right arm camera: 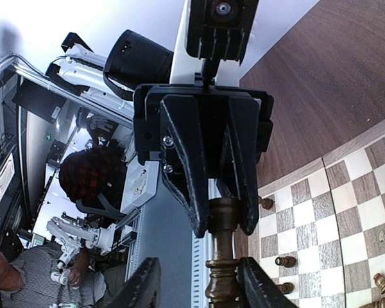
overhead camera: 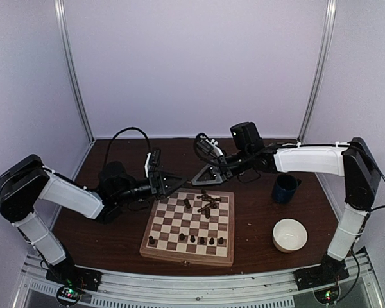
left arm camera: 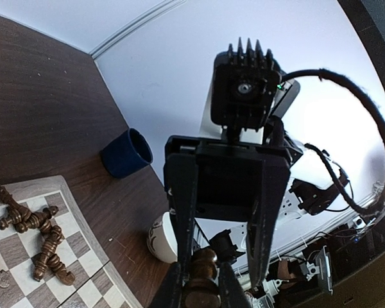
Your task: Set up the chess pieces on the board
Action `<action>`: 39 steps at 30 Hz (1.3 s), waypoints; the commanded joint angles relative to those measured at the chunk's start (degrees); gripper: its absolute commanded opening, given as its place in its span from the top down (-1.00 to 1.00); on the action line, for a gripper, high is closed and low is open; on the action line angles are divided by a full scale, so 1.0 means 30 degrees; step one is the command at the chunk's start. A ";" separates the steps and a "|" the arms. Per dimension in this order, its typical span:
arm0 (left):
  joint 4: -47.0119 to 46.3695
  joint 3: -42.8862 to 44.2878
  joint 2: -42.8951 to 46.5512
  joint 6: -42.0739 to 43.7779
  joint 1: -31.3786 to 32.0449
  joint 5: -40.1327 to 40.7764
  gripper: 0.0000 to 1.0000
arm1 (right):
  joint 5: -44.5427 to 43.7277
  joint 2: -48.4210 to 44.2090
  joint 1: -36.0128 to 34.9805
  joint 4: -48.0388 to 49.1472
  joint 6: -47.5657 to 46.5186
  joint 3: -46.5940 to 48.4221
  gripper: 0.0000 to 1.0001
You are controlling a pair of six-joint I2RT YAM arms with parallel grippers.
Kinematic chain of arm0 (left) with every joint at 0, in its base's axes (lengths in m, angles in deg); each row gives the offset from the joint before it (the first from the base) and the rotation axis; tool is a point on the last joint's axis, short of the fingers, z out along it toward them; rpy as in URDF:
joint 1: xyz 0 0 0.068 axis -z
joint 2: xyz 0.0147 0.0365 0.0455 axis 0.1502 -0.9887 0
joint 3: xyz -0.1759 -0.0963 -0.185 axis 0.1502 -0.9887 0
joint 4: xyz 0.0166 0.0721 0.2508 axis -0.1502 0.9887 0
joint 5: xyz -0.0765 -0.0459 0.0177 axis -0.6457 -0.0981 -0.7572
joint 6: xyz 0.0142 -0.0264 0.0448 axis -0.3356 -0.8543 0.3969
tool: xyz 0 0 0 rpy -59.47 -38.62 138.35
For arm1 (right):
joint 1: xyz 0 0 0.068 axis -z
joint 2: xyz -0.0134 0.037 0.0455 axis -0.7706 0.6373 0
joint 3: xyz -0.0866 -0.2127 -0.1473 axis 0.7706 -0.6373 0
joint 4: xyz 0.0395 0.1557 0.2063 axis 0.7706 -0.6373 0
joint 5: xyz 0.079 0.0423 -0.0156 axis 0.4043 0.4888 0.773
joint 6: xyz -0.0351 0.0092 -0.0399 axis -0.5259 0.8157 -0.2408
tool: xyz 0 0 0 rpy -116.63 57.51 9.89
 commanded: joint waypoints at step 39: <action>2.1644 -0.0081 1.2208 0.9460 -0.1565 0.8578 -0.18 | -2.1658 0.3508 -0.9246 -2.3807 -2.1705 1.1637 0.80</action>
